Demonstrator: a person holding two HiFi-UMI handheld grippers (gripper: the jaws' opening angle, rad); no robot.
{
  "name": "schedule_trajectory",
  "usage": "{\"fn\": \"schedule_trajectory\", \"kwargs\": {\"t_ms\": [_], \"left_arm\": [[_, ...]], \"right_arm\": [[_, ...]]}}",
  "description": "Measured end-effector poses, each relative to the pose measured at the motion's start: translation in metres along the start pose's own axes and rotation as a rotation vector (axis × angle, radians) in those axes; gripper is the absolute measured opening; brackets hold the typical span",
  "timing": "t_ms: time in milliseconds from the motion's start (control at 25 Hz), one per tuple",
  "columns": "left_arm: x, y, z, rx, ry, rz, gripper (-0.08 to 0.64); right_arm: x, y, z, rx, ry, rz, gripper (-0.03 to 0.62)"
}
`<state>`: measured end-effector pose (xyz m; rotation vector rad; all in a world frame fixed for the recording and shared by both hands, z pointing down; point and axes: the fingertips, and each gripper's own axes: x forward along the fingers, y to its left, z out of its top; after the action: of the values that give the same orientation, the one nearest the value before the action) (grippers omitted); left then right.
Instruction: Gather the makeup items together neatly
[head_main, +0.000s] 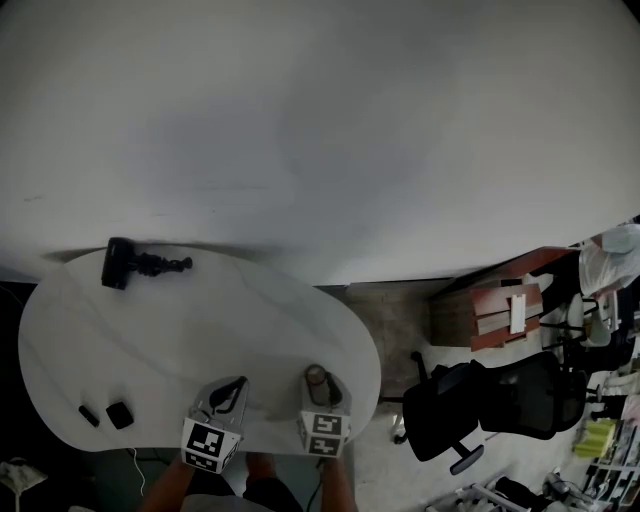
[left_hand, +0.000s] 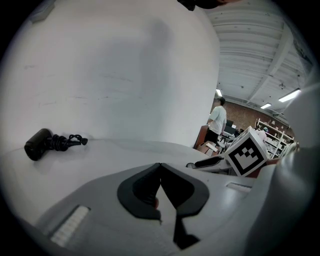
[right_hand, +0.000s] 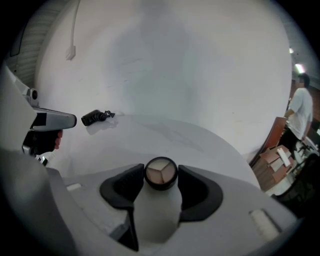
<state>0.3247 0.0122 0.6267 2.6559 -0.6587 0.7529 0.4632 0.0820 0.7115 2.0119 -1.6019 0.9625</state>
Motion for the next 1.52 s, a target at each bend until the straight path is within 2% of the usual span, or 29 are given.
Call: {"fn": "schedule_trajectory", "kwargs": {"t_ms": [40, 320, 640, 1000, 1520], "left_arm": [[-0.001, 0.001, 0.0, 0.0, 0.0, 0.002, 0.011], [-0.017, 0.012, 0.0, -0.008, -0.016, 0.041, 0.011], [-0.059, 0.035, 0.016, -0.028, -0.085, 0.107, 0.011], [-0.13, 0.075, 0.009, -0.07, -0.149, 0.226, 0.011], [-0.246, 0.146, -0.043, -0.165, -0.18, 0.421, 0.011]], "right_arm": [[0.0, 0.0, -0.001, -0.004, 0.002, -0.001, 0.212], [-0.008, 0.014, 0.01, -0.038, -0.027, 0.024, 0.21], [-0.025, 0.068, 0.043, -0.148, -0.086, 0.094, 0.21], [-0.044, 0.16, 0.066, -0.267, -0.13, 0.22, 0.21], [-0.054, 0.315, 0.044, -0.443, -0.125, 0.429, 0.21]]}}
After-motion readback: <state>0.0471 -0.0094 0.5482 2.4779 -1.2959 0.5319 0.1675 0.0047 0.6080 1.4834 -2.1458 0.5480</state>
